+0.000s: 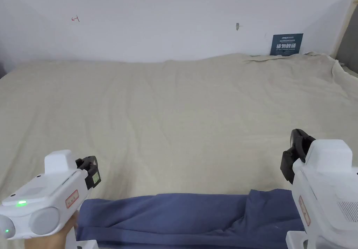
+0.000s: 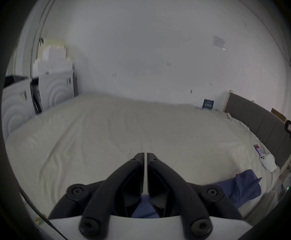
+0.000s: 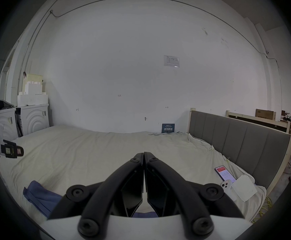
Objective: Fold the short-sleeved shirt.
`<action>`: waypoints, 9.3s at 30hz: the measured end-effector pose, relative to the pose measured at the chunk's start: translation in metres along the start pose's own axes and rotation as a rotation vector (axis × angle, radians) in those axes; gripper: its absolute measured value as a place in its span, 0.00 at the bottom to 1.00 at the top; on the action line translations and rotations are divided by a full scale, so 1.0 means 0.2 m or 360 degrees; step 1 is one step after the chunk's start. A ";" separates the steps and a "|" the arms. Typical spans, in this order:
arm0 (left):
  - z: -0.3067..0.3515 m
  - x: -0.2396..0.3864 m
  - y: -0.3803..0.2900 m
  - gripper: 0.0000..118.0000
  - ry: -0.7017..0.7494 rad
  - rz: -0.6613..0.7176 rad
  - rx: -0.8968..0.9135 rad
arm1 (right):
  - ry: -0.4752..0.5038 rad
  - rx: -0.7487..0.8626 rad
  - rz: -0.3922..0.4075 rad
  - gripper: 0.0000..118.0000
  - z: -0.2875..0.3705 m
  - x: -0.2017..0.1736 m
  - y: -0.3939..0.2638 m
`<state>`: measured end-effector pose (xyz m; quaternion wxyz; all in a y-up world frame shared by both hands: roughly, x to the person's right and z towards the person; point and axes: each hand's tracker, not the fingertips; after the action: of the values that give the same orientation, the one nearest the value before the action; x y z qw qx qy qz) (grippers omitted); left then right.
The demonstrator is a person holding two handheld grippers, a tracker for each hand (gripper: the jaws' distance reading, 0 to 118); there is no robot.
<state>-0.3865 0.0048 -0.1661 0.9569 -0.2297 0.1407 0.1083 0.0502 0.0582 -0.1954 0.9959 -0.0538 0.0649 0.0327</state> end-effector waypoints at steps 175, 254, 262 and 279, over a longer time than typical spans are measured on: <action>-0.06 0.51 -0.40 0.00 -0.0704 -0.0183 -0.0312 | -0.0038 -0.0222 -0.0047 0.00 0.05 0.28 -0.12; -0.12 -0.39 0.01 0.09 -0.0262 0.0101 -0.0937 | 0.0048 -0.0240 -0.0065 0.00 -0.02 0.23 -0.11; -0.15 -0.04 0.08 0.09 -0.0489 0.0108 -0.0964 | 0.0060 -0.0252 -0.0085 0.00 -0.02 0.25 -0.13; -0.49 1.02 -0.22 0.08 -0.0767 -0.0307 -0.1295 | -0.0023 -0.0239 -0.0101 0.00 0.06 0.39 -0.13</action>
<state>-0.2039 -0.0507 -0.2968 0.8004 -0.5659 -0.1606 0.1154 0.1298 0.0380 -0.1917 0.9901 -0.1301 0.0532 0.0061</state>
